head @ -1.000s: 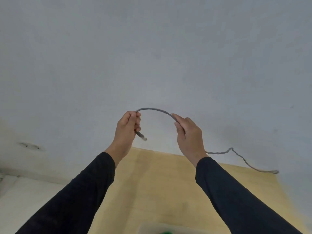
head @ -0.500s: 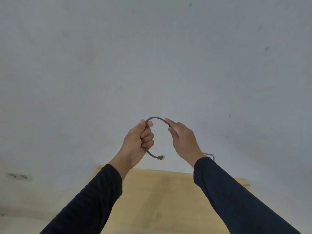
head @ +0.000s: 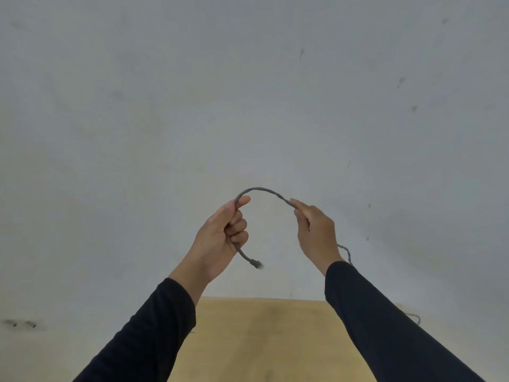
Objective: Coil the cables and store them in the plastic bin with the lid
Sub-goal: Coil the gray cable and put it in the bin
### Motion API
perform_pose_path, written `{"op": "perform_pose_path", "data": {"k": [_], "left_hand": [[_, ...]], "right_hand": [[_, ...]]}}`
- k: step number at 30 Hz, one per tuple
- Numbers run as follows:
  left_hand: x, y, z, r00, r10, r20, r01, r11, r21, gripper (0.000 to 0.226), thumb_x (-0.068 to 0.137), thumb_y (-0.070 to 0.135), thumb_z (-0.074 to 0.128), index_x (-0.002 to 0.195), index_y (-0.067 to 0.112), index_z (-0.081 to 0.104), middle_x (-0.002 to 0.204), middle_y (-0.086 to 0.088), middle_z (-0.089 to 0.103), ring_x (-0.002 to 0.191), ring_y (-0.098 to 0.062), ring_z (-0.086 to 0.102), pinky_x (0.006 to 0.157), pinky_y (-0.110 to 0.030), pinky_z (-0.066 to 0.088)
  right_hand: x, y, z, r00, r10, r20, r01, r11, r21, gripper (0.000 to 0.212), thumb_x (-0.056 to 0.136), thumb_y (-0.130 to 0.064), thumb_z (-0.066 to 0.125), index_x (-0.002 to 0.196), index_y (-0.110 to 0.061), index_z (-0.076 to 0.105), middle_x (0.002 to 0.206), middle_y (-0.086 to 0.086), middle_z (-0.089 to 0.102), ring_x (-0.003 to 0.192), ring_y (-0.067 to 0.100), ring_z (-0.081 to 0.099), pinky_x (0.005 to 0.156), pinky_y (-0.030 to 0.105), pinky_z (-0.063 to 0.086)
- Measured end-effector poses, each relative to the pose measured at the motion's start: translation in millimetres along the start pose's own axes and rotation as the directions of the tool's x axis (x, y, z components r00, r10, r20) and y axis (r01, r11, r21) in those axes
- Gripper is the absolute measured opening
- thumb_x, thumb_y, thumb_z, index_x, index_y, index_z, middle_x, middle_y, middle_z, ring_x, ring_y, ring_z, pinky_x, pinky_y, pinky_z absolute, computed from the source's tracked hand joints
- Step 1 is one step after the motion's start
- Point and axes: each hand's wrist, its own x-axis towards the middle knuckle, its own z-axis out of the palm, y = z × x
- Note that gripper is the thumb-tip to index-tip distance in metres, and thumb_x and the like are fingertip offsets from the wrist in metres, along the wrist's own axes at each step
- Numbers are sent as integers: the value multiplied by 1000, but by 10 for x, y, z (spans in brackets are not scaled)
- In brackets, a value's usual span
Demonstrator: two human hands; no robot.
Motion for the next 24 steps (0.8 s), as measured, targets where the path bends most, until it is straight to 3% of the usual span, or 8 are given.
{"op": "perform_pose_path", "data": {"k": [2, 5, 8, 11, 15, 18, 21, 24], "left_hand": [[34, 50, 47, 1000, -8, 0, 8, 987, -163, 31, 99, 23, 38, 94, 11, 66, 57, 7, 27, 46, -5, 25, 42, -14, 24], [162, 132, 49, 1000, 4, 4, -2, 924, -383, 32, 99, 24, 36, 91, 12, 64, 54, 7, 27, 42, -5, 26, 38, -14, 23], [353, 200, -56, 997, 62, -44, -76, 872, -483, 34, 100, 26, 33, 90, 15, 63, 51, 6, 29, 41, -6, 26, 40, -14, 26], [496, 186, -202, 984, 118, -133, -156, 932, -328, 32, 101, 29, 31, 96, 20, 61, 53, 9, 33, 43, -6, 28, 44, -13, 28], [482, 54, -310, 982, 115, -150, -126, 989, -71, 31, 102, 28, 31, 107, 23, 61, 60, 13, 43, 50, -4, 36, 50, -14, 33], [394, -57, -267, 993, 71, -97, -57, 988, 144, 30, 102, 26, 31, 109, 21, 60, 63, 12, 49, 54, -3, 39, 55, -16, 32], [263, -190, -158, 997, 19, 68, -42, 938, 343, 32, 101, 20, 30, 99, 15, 62, 59, 8, 53, 53, -7, 40, 54, -19, 34], [129, -241, -75, 990, -79, 116, 30, 927, 375, 35, 100, 17, 29, 96, 11, 63, 52, 2, 45, 45, -10, 32, 49, -21, 31]], "right_hand": [[-108, -33, 112, 997, -39, 72, 40, 999, -9, 32, 97, -14, 43, 126, -18, 55, 78, -10, 51, 71, 3, 49, 70, -1, 34], [-292, -105, 277, 967, -15, 256, 21, 1000, -22, 37, 98, -17, 40, 135, -20, 45, 95, -6, 54, 87, 9, 51, 77, 6, 35], [-530, -131, 388, 896, -26, 444, 94, 987, -133, 37, 99, -24, 35, 136, -20, 42, 105, 3, 62, 94, 19, 57, 83, 27, 44], [-703, -223, 386, 839, -103, 534, 217, 964, -156, 36, 99, -25, 36, 134, -19, 44, 118, 9, 63, 105, 26, 58, 91, 35, 46], [-546, -461, 235, 787, -268, 555, 418, 894, -162, 30, 98, -25, 36, 111, -10, 58, 95, 10, 65, 81, 31, 60, 73, 44, 49], [-313, -634, 88, 769, -335, 544, 479, 866, -144, 34, 96, -28, 36, 95, -5, 61, 87, 10, 64, 76, 30, 59, 68, 40, 49], [-36, -728, -58, 803, -342, 488, 434, 897, -86, 22, 93, -22, 50, 85, -6, 62, 81, 7, 64, 71, 20, 56, 66, 30, 43], [170, -697, -156, 893, -245, 376, 269, 963, -12, 12, 87, -22, 62, 79, -13, 64, 78, 2, 63, 69, 11, 54, 64, 18, 42]]}}
